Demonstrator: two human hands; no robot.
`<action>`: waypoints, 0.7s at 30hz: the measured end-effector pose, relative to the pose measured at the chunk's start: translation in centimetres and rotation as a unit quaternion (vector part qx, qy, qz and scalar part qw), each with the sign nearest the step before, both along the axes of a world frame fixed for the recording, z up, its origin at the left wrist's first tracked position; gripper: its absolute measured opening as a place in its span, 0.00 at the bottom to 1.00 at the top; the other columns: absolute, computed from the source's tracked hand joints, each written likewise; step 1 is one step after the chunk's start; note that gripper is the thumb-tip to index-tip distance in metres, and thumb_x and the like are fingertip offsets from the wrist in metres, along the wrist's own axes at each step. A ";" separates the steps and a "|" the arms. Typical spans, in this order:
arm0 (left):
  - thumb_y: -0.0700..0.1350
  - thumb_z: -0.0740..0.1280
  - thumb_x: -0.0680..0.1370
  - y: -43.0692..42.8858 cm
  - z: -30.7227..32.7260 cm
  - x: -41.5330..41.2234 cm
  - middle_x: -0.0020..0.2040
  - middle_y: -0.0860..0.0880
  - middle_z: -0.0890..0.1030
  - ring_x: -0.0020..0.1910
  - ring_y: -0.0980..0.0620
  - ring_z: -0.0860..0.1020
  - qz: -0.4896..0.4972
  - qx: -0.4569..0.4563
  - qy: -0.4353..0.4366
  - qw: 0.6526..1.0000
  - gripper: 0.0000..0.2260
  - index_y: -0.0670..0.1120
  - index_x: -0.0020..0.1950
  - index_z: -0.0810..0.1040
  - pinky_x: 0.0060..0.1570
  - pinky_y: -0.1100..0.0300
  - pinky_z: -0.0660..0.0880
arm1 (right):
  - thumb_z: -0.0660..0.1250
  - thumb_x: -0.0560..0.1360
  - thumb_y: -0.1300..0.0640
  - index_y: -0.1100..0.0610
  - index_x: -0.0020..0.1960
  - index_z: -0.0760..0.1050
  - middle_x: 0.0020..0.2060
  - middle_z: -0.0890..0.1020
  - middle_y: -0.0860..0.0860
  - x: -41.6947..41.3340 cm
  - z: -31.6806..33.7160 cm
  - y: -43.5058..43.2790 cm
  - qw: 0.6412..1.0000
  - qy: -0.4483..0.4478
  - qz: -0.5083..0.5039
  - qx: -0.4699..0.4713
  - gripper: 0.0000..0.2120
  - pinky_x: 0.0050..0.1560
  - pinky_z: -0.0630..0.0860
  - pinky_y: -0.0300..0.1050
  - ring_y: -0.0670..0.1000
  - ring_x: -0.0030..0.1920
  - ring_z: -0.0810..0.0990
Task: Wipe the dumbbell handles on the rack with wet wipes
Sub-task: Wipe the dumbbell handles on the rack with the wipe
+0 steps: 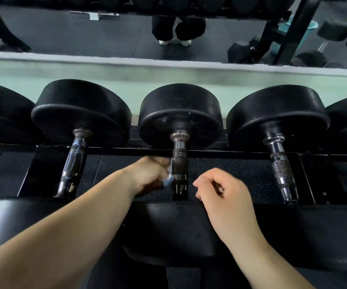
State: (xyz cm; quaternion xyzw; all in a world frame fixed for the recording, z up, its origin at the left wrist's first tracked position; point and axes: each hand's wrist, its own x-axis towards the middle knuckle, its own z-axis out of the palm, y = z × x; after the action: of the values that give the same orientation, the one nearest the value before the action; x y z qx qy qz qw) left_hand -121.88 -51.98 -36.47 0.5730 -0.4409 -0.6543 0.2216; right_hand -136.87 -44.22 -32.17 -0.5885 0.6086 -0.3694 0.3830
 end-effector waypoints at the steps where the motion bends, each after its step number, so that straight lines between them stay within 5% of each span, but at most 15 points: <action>1: 0.25 0.55 0.71 0.2 -0.2 0.1 0.29 0.49 0.74 0.27 0.55 0.71 -0.057 0.000 -0.066 0.996 0.16 0.43 0.34 0.72 0.25 0.70 0.67 | 0.61 0.70 0.58 0.52 0.31 0.74 0.33 0.79 0.48 0.0 0.0 0.0 1.000 0.002 0.002 0.001 0.09 0.33 0.68 0.37 0.47 0.31 0.74; 3: 0.26 0.56 0.71 0.4 0.2 -0.2 0.31 0.48 0.70 0.30 0.54 0.68 -0.097 0.005 -0.124 0.987 0.13 0.42 0.34 0.71 0.27 0.68 0.64 | 0.61 0.70 0.58 0.53 0.32 0.74 0.34 0.79 0.48 0.0 0.1 0.0 1.000 0.004 0.004 0.003 0.09 0.34 0.69 0.38 0.48 0.33 0.75; 8: 0.22 0.50 0.70 0.2 1.1 -0.5 0.31 0.49 0.75 0.26 0.56 0.75 0.047 0.028 0.058 0.997 0.19 0.41 0.39 0.74 0.25 0.69 0.73 | 0.62 0.71 0.58 0.53 0.32 0.74 0.33 0.78 0.50 -0.1 0.0 0.0 1.000 0.007 0.008 -0.004 0.10 0.30 0.66 0.37 0.45 0.28 0.71; 12: 0.24 0.53 0.71 1.7 1.8 -0.2 0.25 0.52 0.75 0.30 0.55 0.69 -0.014 0.004 -0.090 0.996 0.18 0.43 0.37 0.75 0.24 0.73 0.67 | 0.61 0.71 0.58 0.53 0.32 0.74 0.33 0.79 0.46 -0.2 -0.2 -0.1 1.000 0.007 0.005 -0.004 0.09 0.29 0.66 0.34 0.42 0.28 0.72; 16: 0.26 0.57 0.72 3.2 3.7 1.3 0.40 0.48 0.78 0.34 0.56 0.75 0.029 -0.046 -0.109 0.993 0.24 0.45 0.64 0.71 0.30 0.70 0.69 | 0.61 0.71 0.57 0.51 0.34 0.75 0.29 0.78 0.43 -0.1 0.0 -0.2 1.000 0.012 0.014 0.006 0.08 0.33 0.68 0.32 0.40 0.31 0.73; 21: 0.29 0.61 0.74 5.1 7.0 2.8 0.51 0.45 0.77 0.41 0.53 0.77 0.134 -0.083 -0.003 0.987 0.23 0.49 0.65 0.67 0.38 0.63 0.74 | 0.63 0.74 0.52 0.45 0.50 0.70 0.41 0.77 0.42 0.1 0.8 -1.5 0.997 -0.006 0.028 0.077 0.06 0.39 0.69 0.29 0.39 0.42 0.75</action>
State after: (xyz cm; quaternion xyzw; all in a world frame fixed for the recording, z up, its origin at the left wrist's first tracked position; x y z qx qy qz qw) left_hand -119.12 -46.88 -29.50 0.6087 -0.4133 -0.5781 0.3527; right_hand -136.75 -45.68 -31.35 -0.5721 0.6161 -0.3139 0.4412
